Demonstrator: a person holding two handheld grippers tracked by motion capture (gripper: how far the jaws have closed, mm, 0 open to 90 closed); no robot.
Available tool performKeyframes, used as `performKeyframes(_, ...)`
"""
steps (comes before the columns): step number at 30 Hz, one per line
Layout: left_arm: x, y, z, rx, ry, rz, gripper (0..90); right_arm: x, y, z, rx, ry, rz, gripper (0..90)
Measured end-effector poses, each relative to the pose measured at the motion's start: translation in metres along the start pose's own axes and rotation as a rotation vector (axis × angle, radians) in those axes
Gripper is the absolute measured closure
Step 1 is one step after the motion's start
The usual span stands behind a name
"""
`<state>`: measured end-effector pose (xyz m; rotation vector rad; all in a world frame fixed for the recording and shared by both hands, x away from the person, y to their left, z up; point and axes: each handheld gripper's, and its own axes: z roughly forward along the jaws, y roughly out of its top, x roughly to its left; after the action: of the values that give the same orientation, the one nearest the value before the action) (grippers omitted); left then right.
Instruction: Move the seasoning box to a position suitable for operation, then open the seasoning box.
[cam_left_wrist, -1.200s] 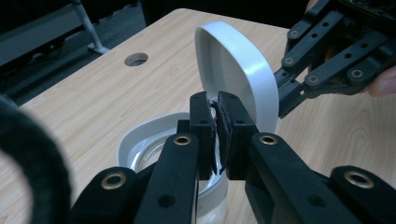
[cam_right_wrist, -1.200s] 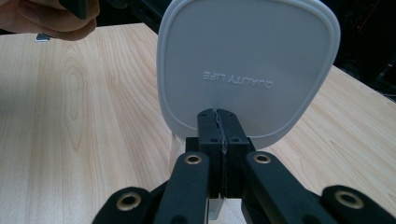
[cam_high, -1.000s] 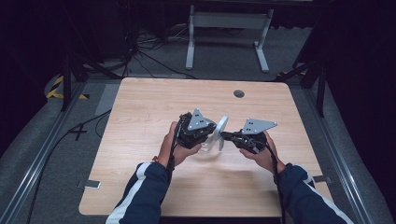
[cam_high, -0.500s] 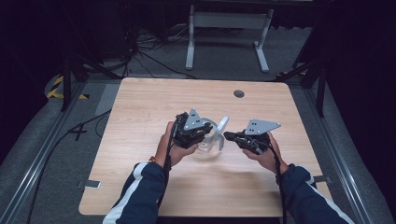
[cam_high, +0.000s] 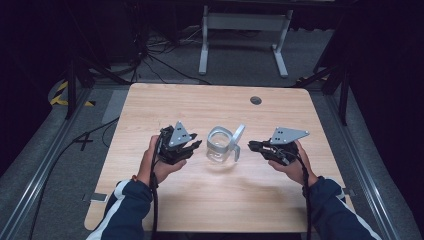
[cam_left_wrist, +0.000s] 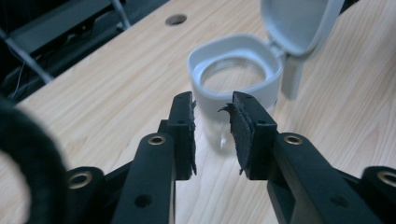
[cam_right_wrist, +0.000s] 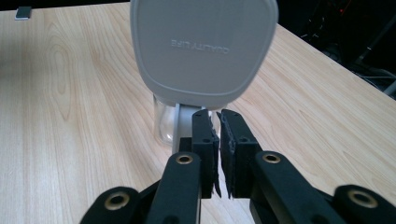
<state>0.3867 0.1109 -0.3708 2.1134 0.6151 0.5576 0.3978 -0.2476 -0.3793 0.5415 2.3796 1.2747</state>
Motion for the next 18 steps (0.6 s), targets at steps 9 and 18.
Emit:
performKeyframes(9, 0.005, -0.047, -0.015, 0.116, 0.056, -0.01, 54.8, -0.002, -0.007, -0.016, 0.028, -0.028, 0.006, 78.6)
performKeyframes(18, 0.009, -0.087, -0.023, 0.222, 0.101, -0.038, 42.8, 0.0, -0.032, -0.039, 0.083, -0.067, 0.02, 71.5)
